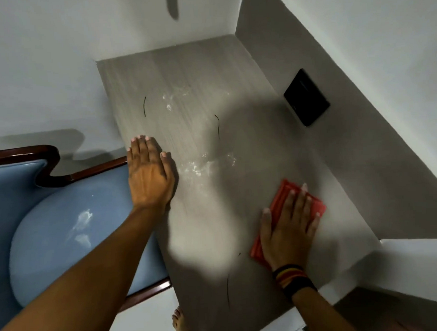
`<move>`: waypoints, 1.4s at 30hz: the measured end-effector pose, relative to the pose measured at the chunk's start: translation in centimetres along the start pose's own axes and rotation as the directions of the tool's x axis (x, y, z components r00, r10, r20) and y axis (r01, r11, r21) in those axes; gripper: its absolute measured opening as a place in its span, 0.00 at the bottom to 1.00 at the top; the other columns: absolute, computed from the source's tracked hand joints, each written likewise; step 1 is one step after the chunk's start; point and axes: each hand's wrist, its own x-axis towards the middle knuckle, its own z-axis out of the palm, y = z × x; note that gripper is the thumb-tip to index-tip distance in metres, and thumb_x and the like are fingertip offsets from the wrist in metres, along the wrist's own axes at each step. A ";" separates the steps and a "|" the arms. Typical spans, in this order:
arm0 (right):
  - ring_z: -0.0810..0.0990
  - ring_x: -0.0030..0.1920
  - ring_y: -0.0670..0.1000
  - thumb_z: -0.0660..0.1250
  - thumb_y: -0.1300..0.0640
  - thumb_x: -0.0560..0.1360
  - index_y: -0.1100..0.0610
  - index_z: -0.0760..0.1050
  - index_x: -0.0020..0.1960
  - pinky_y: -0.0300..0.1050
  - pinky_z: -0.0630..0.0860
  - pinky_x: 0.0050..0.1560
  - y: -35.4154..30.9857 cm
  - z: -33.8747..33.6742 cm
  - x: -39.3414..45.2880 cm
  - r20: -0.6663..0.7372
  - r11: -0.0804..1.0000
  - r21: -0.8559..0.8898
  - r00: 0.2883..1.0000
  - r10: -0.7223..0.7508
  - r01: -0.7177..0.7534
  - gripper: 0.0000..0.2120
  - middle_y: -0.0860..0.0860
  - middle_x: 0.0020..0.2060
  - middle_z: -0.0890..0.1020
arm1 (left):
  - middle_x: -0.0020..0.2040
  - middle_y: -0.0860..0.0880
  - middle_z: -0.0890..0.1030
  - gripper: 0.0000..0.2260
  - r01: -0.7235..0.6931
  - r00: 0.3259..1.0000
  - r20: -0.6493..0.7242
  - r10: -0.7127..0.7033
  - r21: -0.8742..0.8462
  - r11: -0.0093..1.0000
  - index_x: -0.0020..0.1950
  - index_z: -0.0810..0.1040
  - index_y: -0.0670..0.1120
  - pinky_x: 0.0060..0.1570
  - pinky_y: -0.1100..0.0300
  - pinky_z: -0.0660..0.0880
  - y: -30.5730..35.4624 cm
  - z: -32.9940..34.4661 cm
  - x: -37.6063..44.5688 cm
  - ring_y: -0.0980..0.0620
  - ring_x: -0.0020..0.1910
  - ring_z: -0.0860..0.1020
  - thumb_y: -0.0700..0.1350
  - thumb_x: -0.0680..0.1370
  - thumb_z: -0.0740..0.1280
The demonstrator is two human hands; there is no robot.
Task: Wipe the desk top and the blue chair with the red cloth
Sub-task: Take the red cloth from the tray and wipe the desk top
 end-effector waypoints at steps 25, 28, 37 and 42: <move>0.52 0.85 0.58 0.53 0.48 0.83 0.61 0.54 0.83 0.65 0.47 0.83 -22.1 1.4 27.4 0.019 0.954 0.035 0.954 -0.298 0.298 0.33 0.60 0.84 0.54 | 0.86 0.41 0.53 0.29 0.079 0.997 0.021 -0.077 -0.078 0.994 0.85 0.55 0.40 0.86 0.48 0.44 -0.8 1.7 2.3 0.47 0.87 0.48 0.53 0.86 0.46; 0.54 0.84 0.58 0.52 0.47 0.82 0.61 0.54 0.83 0.64 0.48 0.83 -21.9 1.4 25.0 0.014 0.941 0.026 0.941 -0.337 0.337 0.34 0.60 0.84 0.56 | 0.86 0.41 0.53 0.29 0.088 0.996 0.035 -0.085 -0.067 0.994 0.85 0.54 0.40 0.87 0.48 0.44 -0.5 1.5 2.1 0.47 0.87 0.48 0.53 0.86 0.46; 0.54 0.84 0.56 0.53 0.46 0.81 0.59 0.57 0.83 0.64 0.47 0.83 -23.8 1.5 27.8 0.055 0.855 0.022 0.853 -0.518 0.518 0.34 0.59 0.84 0.55 | 0.87 0.43 0.51 0.29 0.096 0.995 0.037 -0.093 -0.104 0.990 0.85 0.53 0.41 0.86 0.50 0.42 -0.7 1.4 2.1 0.49 0.87 0.45 0.53 0.86 0.46; 0.56 0.84 0.59 0.52 0.44 0.83 0.63 0.59 0.82 0.65 0.47 0.83 -25.4 1.7 28.9 -0.002 0.861 0.038 0.862 -0.507 0.507 0.33 0.62 0.82 0.59 | 0.87 0.43 0.52 0.29 0.097 0.995 0.043 -0.094 -0.089 0.991 0.85 0.54 0.41 0.87 0.49 0.43 -0.8 1.7 2.2 0.49 0.87 0.45 0.53 0.86 0.46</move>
